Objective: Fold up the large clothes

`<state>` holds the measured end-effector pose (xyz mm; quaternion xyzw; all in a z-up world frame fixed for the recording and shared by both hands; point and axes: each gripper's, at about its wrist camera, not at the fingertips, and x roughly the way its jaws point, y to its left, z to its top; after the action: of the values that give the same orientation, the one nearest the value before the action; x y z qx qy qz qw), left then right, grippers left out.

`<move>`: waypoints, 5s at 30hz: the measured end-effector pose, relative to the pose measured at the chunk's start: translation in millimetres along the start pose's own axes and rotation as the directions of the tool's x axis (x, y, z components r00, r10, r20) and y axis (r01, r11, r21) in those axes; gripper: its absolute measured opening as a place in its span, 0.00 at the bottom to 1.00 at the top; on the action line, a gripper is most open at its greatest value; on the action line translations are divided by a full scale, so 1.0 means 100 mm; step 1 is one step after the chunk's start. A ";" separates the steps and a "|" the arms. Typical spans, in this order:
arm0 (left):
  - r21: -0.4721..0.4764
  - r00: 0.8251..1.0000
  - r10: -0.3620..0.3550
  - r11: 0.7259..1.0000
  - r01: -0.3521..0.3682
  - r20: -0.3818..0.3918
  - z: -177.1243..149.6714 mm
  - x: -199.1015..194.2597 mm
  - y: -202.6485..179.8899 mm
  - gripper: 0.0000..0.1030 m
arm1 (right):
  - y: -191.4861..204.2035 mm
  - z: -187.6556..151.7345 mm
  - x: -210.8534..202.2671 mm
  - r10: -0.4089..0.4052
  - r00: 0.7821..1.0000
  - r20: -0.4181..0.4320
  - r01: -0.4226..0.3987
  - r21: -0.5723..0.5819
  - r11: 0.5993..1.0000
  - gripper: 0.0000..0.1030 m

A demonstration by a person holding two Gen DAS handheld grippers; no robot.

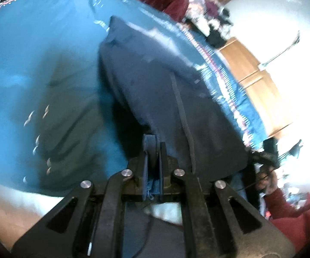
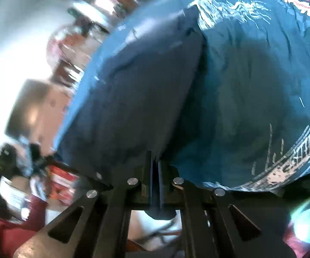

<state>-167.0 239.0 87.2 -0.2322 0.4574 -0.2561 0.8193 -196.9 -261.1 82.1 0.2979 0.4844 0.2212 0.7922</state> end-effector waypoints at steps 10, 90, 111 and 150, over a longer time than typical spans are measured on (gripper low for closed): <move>-0.077 0.978 -0.120 0.988 0.135 0.170 1.02 0.00 -0.21 0.07 | 0.21 0.64 -0.22 0.185 0.975 0.124 -0.190 0.037 0.981 0.05; 0.165 0.910 0.358 0.904 -0.393 0.209 3.34 1.92 0.06 0.05 | 0.12 3.72 1.15 -0.174 0.935 0.309 0.286 -0.366 0.886 0.07; 0.170 0.870 0.485 0.854 -0.493 0.088 3.37 2.57 0.42 0.06 | -0.65 3.88 1.99 -0.328 0.938 0.110 0.346 -0.292 0.892 0.46; 0.052 0.665 0.719 0.670 -0.741 0.202 1.06 1.75 0.11 0.58 | 0.65 1.19 1.97 -0.541 0.812 0.219 0.583 -0.307 0.752 0.74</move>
<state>5.6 152.1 20.4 0.0040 0.4253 0.0850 0.9010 -8.8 -118.6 42.9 0.0004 0.4555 0.0396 0.8894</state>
